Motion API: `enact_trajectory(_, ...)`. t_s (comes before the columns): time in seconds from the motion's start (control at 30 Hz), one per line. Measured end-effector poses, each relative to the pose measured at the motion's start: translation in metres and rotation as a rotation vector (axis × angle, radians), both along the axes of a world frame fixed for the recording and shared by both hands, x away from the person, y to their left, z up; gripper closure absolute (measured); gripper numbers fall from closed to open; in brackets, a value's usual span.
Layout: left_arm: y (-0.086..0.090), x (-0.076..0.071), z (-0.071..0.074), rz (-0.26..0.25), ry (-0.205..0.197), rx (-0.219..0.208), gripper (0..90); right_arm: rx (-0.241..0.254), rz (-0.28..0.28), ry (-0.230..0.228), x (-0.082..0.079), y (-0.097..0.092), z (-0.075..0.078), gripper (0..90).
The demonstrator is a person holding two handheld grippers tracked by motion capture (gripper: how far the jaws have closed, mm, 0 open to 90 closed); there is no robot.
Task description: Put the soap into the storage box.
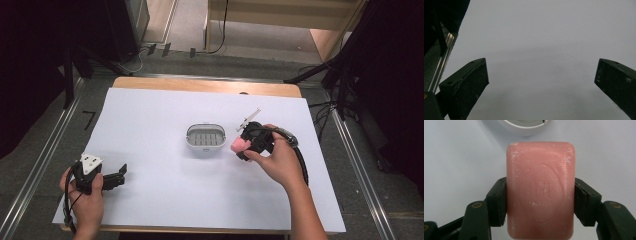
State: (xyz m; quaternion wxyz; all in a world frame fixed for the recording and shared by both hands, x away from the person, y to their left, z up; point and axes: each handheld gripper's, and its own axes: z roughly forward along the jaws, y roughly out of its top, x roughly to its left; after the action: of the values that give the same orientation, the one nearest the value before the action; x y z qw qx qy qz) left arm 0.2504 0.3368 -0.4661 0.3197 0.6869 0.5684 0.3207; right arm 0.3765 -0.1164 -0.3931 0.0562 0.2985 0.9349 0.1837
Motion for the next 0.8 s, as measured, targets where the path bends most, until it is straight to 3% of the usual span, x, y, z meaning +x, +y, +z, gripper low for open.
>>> enact_trajectory(0.47,0.0,0.0,0.0,0.002,0.0,0.001,0.0,-0.024,0.169,-0.045,-0.001,0.011,0.012,38.3)
enact_trajectory(0.5,0.0,0.0,0.0,0.003,0.0,0.002,0.0,-0.019,0.204,-0.063,0.001,0.014,0.012,38.3)
enact_trajectory(0.8,0.001,0.0,0.0,-0.001,0.0,-0.01,0.0,-0.022,0.257,-0.079,0.008,0.031,0.017,38.2)
